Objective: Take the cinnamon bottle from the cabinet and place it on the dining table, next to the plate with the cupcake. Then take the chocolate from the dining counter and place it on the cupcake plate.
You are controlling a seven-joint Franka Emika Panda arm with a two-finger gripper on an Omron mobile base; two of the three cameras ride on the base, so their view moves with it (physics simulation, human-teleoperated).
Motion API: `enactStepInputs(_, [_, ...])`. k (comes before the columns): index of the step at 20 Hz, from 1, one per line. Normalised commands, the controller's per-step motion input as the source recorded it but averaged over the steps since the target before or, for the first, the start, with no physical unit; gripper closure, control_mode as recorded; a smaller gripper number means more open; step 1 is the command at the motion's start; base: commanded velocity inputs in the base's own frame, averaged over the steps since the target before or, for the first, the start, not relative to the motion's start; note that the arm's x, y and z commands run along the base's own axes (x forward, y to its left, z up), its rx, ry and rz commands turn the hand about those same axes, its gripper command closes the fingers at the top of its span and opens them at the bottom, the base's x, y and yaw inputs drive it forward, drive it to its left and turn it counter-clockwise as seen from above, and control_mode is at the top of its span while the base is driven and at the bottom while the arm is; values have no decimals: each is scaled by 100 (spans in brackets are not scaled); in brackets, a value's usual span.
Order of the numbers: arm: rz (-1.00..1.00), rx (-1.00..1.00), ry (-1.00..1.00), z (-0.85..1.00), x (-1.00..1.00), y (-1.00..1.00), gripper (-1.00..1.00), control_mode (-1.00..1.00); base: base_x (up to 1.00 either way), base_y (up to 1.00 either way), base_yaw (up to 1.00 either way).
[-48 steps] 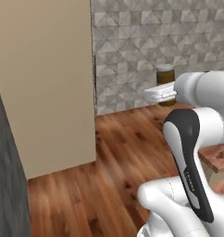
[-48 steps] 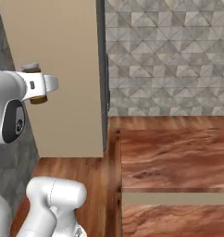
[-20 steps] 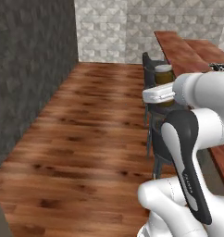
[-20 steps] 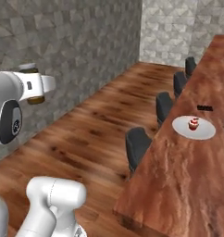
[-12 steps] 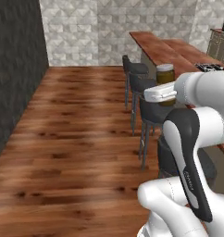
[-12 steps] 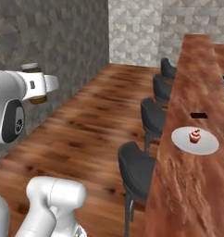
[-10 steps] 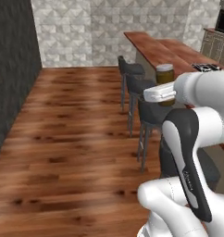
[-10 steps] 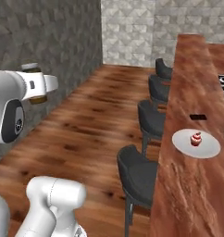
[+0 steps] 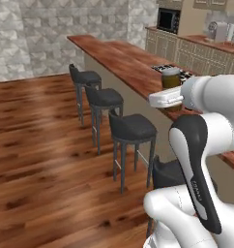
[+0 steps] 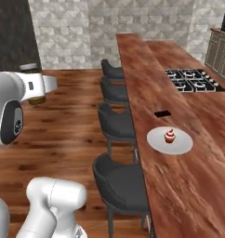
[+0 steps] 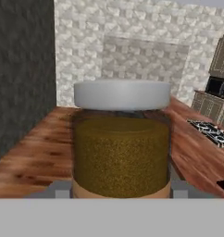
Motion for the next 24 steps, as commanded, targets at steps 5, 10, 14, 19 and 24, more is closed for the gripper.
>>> enactStepInputs(5, [0,0,0,0,0,0,100,100,39,34,-63])
enactStepInputs(10, [0,0,0,0,0,0,100,100,20,32,-64])
enactStepInputs(14, [0,0,0,0,0,0,100,100,13,56,-63])
enactStepInputs(19, [0,0,0,0,0,0,100,100,7,69,-56])
enactStepInputs(24, [0,0,0,0,0,0,100,100,6,69,-51])
